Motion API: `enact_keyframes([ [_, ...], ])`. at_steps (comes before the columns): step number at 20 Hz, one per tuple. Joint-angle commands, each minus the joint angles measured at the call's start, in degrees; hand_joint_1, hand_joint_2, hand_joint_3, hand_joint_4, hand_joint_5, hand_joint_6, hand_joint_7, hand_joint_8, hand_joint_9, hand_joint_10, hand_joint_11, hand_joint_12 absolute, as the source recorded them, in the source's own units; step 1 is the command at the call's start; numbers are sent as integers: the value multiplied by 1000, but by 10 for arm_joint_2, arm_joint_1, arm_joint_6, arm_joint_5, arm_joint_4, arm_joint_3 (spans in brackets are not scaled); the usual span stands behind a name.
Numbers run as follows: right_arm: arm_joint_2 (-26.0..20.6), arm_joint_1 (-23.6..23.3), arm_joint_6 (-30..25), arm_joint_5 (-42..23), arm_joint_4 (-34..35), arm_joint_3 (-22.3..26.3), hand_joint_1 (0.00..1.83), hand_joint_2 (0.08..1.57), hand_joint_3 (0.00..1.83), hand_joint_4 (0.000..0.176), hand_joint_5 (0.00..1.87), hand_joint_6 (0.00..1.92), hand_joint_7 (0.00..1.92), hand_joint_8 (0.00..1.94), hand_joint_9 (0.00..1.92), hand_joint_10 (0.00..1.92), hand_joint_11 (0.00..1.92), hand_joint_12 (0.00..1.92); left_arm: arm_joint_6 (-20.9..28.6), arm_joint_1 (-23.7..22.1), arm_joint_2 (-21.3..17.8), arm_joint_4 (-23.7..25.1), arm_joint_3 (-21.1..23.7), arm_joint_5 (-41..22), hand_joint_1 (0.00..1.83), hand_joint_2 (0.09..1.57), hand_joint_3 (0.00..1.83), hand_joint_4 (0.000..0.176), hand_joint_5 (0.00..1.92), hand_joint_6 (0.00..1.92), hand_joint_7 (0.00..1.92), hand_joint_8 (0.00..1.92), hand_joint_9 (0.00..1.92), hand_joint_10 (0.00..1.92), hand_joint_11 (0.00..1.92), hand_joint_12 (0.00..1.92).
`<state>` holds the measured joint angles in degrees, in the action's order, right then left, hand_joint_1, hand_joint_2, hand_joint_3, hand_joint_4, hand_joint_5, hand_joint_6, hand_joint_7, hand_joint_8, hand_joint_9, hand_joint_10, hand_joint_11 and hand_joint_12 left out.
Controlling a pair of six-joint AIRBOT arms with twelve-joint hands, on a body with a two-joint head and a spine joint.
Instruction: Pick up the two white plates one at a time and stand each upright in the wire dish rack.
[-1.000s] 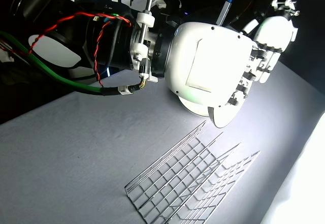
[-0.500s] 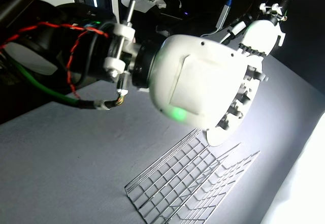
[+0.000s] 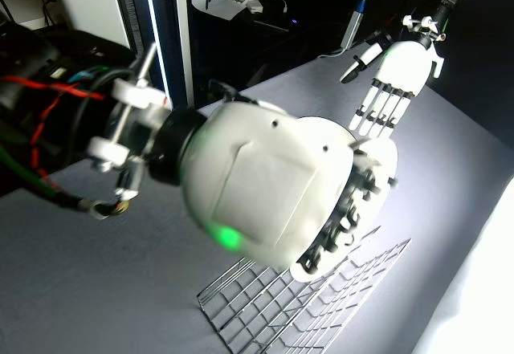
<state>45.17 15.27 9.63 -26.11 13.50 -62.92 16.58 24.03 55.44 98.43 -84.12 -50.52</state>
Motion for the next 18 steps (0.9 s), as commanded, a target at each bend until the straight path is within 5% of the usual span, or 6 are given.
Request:
enact_keyframes([
  [1,-6,-2,-12,-85,8,-7,1400,1020,2,0,1069,774,1250,506,1147,814,994,932,2,-1,-1,-39,2,2,0,1167,0,0,9,3,0,0,0,0,0,0],
  [18,24,112,-10,-115,8,-115,1399,1026,0,0,1059,781,1241,516,1136,851,993,957,10,19,7,-39,24,48,0,1175,2,0,0,0,0,0,0,0,0,0],
])
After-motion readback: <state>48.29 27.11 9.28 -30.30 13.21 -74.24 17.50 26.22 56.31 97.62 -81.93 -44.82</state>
